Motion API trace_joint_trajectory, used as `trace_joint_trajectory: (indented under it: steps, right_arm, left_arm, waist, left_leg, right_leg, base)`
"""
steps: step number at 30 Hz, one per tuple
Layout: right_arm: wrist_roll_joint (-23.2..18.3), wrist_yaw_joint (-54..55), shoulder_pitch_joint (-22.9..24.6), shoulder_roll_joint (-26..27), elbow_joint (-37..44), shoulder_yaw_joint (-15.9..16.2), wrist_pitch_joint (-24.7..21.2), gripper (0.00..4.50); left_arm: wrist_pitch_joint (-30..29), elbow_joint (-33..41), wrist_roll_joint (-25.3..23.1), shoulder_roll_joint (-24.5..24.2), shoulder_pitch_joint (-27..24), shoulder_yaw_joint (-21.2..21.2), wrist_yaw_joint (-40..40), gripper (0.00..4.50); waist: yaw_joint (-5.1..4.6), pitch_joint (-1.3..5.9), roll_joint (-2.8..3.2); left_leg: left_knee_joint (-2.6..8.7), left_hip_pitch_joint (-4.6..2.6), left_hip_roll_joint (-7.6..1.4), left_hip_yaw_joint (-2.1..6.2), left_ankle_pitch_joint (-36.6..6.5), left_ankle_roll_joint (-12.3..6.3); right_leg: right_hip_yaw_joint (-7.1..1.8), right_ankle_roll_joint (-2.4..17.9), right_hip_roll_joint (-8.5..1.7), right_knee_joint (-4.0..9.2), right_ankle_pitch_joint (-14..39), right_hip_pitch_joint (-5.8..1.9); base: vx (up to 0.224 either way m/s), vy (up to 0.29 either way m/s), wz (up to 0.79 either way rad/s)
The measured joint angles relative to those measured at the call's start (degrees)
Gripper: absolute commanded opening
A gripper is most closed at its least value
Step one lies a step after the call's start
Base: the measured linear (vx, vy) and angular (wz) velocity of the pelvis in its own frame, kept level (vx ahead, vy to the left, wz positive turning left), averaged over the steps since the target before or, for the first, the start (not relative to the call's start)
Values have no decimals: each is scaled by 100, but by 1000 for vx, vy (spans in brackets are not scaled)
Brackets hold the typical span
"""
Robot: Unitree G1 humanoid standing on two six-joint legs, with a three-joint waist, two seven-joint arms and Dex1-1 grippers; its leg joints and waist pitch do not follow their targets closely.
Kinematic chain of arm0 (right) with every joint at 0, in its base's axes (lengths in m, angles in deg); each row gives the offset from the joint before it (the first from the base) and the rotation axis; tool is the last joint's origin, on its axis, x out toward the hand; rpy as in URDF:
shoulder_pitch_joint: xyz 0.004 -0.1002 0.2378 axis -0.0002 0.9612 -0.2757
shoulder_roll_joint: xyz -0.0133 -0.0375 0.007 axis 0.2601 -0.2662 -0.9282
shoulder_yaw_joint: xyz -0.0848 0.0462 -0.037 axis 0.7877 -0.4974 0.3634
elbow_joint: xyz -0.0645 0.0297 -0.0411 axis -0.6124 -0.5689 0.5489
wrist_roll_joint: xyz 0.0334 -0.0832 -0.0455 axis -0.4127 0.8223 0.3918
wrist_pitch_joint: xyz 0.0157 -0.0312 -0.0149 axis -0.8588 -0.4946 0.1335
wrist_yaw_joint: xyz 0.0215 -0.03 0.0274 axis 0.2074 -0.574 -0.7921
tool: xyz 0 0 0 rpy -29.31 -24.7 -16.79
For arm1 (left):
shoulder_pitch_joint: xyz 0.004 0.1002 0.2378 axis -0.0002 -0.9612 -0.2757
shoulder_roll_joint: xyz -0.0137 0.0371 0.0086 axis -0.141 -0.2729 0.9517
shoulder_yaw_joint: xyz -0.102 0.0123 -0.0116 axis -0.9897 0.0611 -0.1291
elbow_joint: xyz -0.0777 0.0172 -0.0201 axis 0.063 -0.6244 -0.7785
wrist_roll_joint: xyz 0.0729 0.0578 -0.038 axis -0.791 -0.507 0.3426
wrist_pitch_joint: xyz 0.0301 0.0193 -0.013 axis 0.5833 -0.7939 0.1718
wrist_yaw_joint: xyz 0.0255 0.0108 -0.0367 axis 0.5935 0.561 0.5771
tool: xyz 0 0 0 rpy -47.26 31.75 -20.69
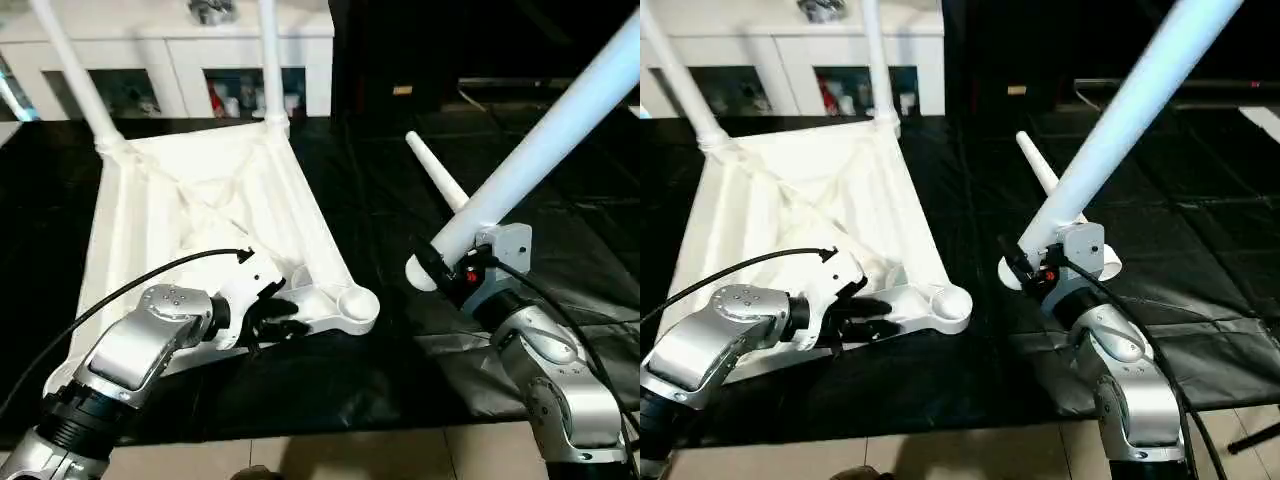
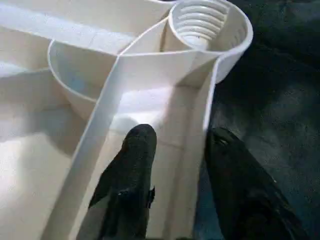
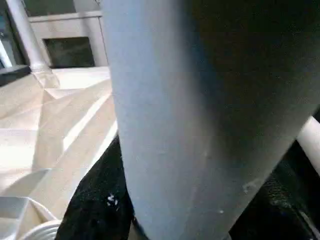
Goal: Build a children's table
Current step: Insert table leg to table base
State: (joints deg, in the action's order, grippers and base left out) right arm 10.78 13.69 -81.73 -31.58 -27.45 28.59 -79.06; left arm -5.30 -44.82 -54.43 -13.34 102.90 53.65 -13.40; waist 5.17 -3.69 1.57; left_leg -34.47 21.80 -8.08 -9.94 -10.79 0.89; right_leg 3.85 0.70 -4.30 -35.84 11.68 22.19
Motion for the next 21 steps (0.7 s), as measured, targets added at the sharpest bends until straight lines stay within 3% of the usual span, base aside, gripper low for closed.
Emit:
trace_joint_trajectory:
  steps: [4, 6, 10, 11, 14, 15, 21]
  right_arm:
    - [5, -32, 0, 0, 0, 1, 31, 193]
    - [3, -98, 0, 2, 0, 21, 39, 193]
    - [22, -115, 0, 51, -1, 45, 145, 193]
    - [26, -129, 0, 39, 0, 68, 167, 193]
    - [219, -116, 0, 27, -33, 117, 478, 193]
    - [234, -111, -1, 27, -36, 124, 516, 193]
    - [137, -364, -9, -200, -36, 188, 85, 193]
  left_arm:
    - [-34, 0, -5, -49, 0, 14, -57, 147]
    - [-46, 0, -55, -76, 2, 46, -87, 115]
    - [-45, 0, -76, -97, 40, 94, -114, 108]
    - [-43, 0, -101, -118, 68, 132, -131, 79]
    - [42, -73, -120, -140, 148, 216, -209, 67]
    - [80, -118, -121, -131, 162, 217, -209, 39]
    - [295, -539, -212, 4, 381, 224, -227, 6]
  waist:
    - [3, 0, 0]
    - [3, 0, 0]
    - [6, 0, 0]
    - [8, 0, 0]
    - [10, 1, 1]
    - [8, 1, 0]
    - [-10, 0, 3]
  left_leg:
    - [0, -8, 0, 0, 3, 4]
    - [0, -8, 0, 0, 4, 5]
    - [1, -8, 0, 0, 8, 12]
    - [1, -7, 0, 0, 9, 12]
    - [0, 5, 0, 0, 9, 11]
    - [0, 5, 0, 0, 9, 11]
    - [-1, 4, 0, 0, 9, 11]
  right_leg:
    - [-2, -18, -1, 1, 1, -8]
    - [-2, -16, -1, 0, -5, -8]
    - [-1, 5, -1, -1, -20, -8]
    - [-1, 4, -1, -1, -19, -8]
    - [-1, 2, -1, 2, -18, -2]
    - [-1, 2, -1, 3, -18, -2]
    - [-2, 5, -1, 2, -21, -3]
  base:
    - [0, 0, 0]
    - [0, 0, 0]
    - [0, 0, 0]
    - [0, 0, 0]
    - [0, 0, 0]
    - [0, 0, 0]
    - [0, 0, 0]
